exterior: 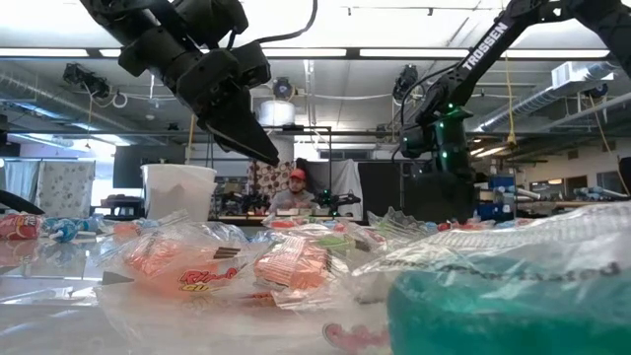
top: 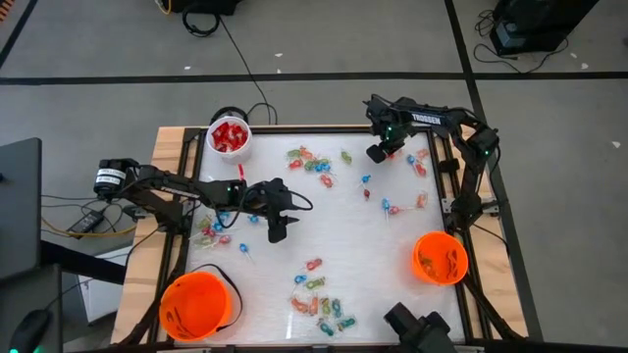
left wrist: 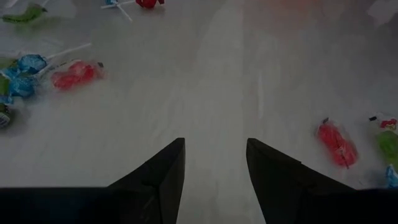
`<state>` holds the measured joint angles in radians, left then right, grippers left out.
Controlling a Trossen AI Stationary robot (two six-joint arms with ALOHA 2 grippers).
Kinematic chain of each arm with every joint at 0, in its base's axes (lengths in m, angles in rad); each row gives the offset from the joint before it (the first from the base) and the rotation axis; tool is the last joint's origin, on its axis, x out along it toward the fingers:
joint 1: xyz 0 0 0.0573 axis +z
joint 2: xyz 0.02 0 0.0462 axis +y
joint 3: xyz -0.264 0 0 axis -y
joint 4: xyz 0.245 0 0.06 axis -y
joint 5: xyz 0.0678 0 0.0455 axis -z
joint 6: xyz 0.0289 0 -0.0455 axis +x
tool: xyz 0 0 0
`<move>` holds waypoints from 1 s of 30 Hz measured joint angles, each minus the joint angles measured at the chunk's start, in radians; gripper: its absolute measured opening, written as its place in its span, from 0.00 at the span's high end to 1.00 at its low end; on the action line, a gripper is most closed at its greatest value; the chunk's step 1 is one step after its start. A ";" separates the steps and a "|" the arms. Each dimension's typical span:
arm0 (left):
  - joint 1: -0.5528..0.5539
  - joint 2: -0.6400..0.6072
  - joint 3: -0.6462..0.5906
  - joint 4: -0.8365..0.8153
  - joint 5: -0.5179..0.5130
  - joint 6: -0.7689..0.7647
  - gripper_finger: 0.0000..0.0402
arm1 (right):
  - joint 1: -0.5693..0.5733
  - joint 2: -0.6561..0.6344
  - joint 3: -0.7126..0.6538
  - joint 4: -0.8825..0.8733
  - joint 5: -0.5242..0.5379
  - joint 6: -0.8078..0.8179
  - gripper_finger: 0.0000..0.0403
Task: Sort candy by brand, put in halloween buckets
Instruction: Put the orange candy into the right orange bucket
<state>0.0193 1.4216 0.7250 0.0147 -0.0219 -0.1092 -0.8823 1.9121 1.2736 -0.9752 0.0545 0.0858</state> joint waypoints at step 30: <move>-0.050 0.000 0.000 -0.043 -0.057 -0.082 0.56 | 0.665 -0.568 -0.010 -0.549 -0.083 0.411 1.00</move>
<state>-0.0311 1.4216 0.7250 -0.0283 -0.0788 -0.1908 -0.2170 1.3440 1.2632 -1.5243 -0.0284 0.4970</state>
